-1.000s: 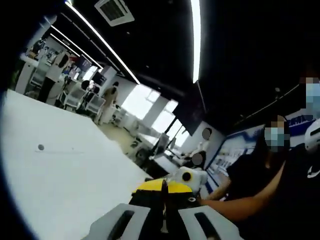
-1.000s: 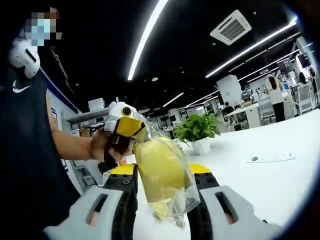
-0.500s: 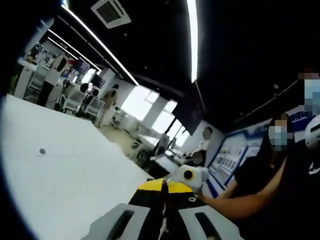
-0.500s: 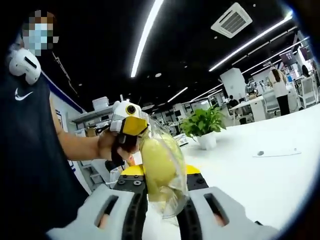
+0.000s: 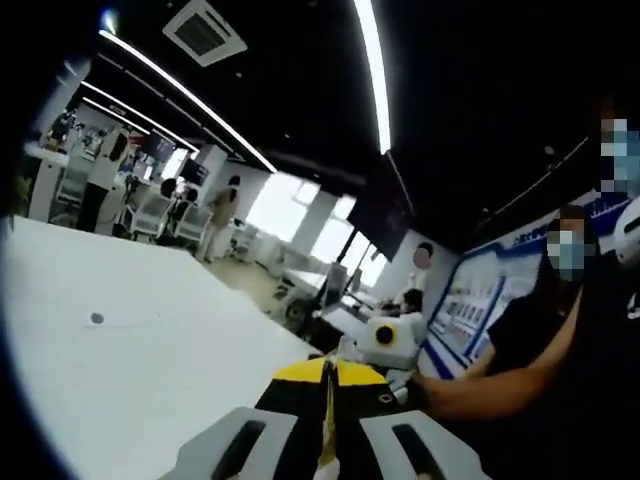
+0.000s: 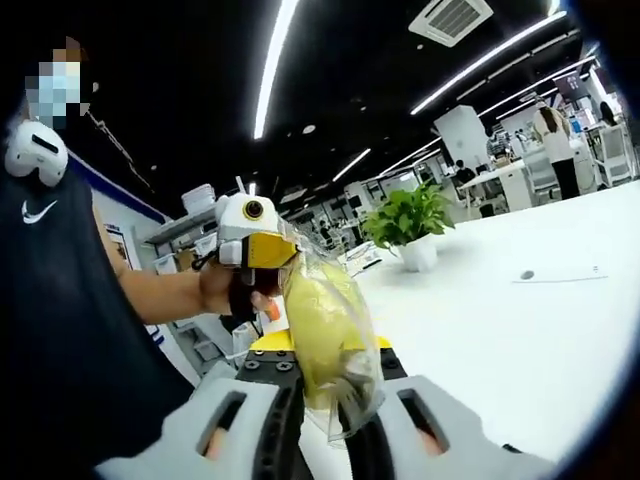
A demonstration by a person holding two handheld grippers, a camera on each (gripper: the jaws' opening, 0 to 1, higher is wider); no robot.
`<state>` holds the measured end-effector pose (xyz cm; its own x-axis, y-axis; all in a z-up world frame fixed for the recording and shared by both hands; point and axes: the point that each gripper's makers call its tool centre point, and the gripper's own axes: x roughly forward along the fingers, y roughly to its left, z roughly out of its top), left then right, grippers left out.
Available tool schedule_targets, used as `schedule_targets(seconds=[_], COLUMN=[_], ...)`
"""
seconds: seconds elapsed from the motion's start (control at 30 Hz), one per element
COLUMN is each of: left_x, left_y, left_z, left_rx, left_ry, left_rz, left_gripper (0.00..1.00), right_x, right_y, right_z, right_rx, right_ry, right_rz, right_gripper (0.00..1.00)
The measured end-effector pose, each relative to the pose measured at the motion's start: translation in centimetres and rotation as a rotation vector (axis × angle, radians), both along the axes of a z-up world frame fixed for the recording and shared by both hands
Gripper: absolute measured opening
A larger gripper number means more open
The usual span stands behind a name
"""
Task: Compare the silicone blocks by pressing each to a similar depth, holding the contact briefly, and releasing to observe deformation and rebound differences across the visible hardness samples.
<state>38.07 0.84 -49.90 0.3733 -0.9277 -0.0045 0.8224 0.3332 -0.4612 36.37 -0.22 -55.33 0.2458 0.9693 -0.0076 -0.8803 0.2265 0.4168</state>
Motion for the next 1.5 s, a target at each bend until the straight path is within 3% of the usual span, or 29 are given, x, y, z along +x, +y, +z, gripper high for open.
schedule_targets(seconds=[0.13,0.23,0.6,0.73,0.87,1.1,1.4,1.5], left_x=[-0.1,0.0,-0.3,0.0,0.1,0.3,0.4,0.5], left_y=[0.1,0.2,0.3,0.6,0.6,0.8,0.9,0.8], left_z=[0.2,0.1,-1.1,-1.2,-1.3,-0.9,-0.8,-1.0], left_rx=[0.001,0.034,0.091,0.096,0.134,0.083,0.074,0.091], left_ry=[-0.038,-0.102,-0.136,-0.135,-0.198,-0.123,-0.098,-0.104], left_rz=[0.010,0.020,0.026,0.067,0.084,0.061,0.069,0.067], left_gripper=[0.00,0.00,0.01,0.02,0.01,0.00,0.00,0.00], right_x=[-0.1,-0.3,-0.9,-1.0,-1.0,-0.9,-0.5,-0.4], right_y=[0.1,0.2,0.3,0.4,0.6,0.6,0.7,0.7], right_z=[0.2,0.1,-0.9,-1.0,-1.0,-0.6,-0.7,-1.0], right_rx=[-0.006,-0.013,-0.028,-0.029,-0.038,-0.043,-0.025,-0.014], right_ry=[0.020,0.042,0.115,0.133,0.134,0.120,0.137,0.170], right_rz=[0.009,0.013,0.029,0.038,0.037,0.044,0.047,0.048], right_gripper=[0.06,0.06,0.06,0.06,0.06,0.06,0.09,0.09])
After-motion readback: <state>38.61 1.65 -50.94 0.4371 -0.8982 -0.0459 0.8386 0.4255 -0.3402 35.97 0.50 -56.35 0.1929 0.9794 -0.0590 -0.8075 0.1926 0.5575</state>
